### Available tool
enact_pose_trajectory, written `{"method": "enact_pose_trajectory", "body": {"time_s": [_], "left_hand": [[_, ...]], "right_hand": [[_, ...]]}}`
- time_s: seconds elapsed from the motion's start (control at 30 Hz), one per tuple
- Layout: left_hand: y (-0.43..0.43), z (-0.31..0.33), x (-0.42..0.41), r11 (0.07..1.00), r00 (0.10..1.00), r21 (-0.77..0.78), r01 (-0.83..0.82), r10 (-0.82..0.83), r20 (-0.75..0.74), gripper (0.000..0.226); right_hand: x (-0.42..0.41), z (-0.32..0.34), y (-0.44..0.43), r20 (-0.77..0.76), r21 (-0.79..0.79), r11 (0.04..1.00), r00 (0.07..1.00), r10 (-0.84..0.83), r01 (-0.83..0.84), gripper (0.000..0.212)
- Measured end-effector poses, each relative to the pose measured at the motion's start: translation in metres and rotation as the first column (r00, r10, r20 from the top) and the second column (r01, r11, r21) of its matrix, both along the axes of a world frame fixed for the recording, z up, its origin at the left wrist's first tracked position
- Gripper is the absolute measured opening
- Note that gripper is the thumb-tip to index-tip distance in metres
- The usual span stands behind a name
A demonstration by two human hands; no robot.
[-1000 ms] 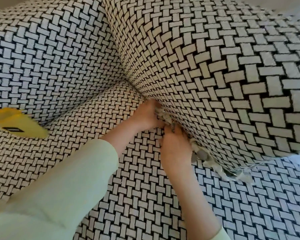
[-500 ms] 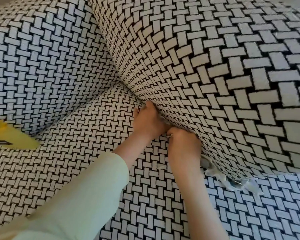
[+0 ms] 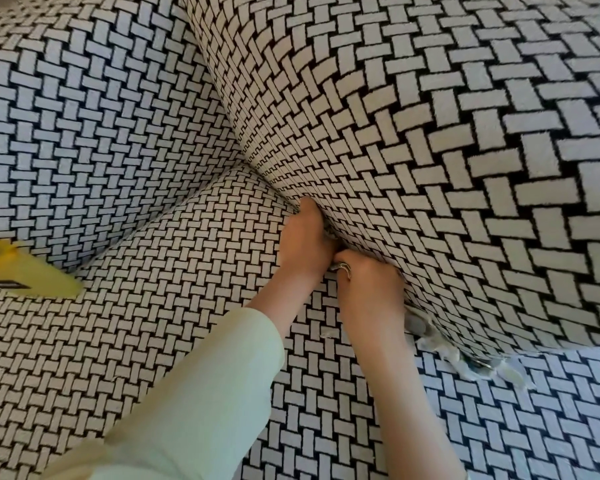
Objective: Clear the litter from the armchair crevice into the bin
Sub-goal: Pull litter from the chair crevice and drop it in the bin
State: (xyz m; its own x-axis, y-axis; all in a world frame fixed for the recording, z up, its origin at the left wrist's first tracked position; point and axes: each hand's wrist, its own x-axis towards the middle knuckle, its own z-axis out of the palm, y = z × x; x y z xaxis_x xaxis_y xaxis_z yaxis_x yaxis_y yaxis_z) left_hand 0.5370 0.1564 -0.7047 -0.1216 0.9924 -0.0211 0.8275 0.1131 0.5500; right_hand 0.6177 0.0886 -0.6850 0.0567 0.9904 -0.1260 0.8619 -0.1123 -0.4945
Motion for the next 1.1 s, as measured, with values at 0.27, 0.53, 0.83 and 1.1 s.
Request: {"method": "enact_pose_trajectory", "body": {"time_s": [0.27, 0.53, 0.83, 1.1], "left_hand": [[0.001, 0.012, -0.014, 1.0, 0.997, -0.006, 0.019, -0.019, 0.075, 0.047], [-0.008, 0.037, -0.065, 0.968, 0.947, -0.21, 0.14, -0.069, 0.313, 0.049], [-0.026, 0.037, -0.077, 0.964, 0.855, -0.221, 0.145, -0.01, 0.518, 0.048], [-0.035, 0.042, -0.086, 0.95, 0.817, -0.293, 0.108, 0.083, 0.571, 0.04]], "right_hand": [[-0.004, 0.0, -0.003, -0.156, 0.048, 0.997, 0.986, 0.065, -0.058, 0.031], [-0.012, -0.002, -0.009, -0.208, 0.193, 0.977, 0.969, 0.131, -0.09, 0.027], [-0.022, -0.016, -0.005, -0.426, 0.269, 0.959, 0.904, 0.032, 0.093, 0.023], [-0.028, -0.015, -0.01, -0.414, 0.195, 0.96, 0.871, 0.264, -0.199, 0.034]]}}
